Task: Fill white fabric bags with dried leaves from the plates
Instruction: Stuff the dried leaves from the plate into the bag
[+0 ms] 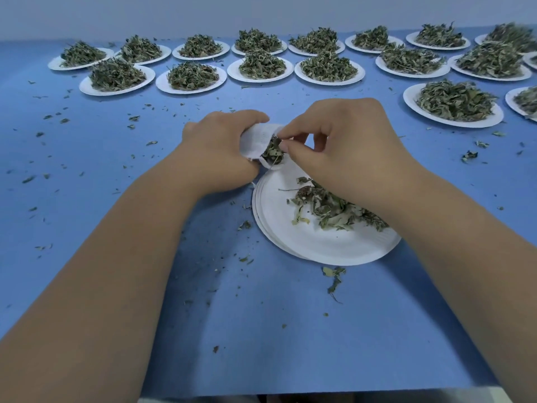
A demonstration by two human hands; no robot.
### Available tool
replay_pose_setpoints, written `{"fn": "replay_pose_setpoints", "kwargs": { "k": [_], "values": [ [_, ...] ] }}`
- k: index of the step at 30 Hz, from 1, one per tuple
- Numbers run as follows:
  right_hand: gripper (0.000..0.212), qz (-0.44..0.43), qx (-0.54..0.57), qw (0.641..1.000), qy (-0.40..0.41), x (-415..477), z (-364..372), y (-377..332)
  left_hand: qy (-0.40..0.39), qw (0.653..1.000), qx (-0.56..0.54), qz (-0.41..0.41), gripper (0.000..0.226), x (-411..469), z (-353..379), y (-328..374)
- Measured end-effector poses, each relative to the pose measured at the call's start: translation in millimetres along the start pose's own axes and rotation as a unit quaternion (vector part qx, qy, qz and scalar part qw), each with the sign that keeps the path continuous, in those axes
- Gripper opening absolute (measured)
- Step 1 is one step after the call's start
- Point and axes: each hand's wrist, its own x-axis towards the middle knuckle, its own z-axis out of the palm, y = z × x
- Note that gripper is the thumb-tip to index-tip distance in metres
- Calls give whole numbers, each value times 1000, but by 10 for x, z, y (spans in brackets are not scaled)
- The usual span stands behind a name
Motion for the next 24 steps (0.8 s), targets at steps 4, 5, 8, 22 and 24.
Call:
{"fn": "replay_pose_setpoints", "kwargs": {
  "k": [4,5,8,22,24],
  "values": [
    [20,33,48,998,23,-32,-66,-9,39,999,30,16,30,50,33,-46],
    [22,40,58,997,20,-34,-105,7,52,998,39,21,20,56,34,-52],
    [17,25,26,998,-53,-72,-276,94,93,995,2,34,20,42,30,-38],
    [24,-64,55,985,-149,-533,-151,125,104,987,-91,82,22,-94,313,275],
    [25,-56,64,988,-131,-554,-186,123,113,986,-95,74,23,-86,329,260]
  ]
}}
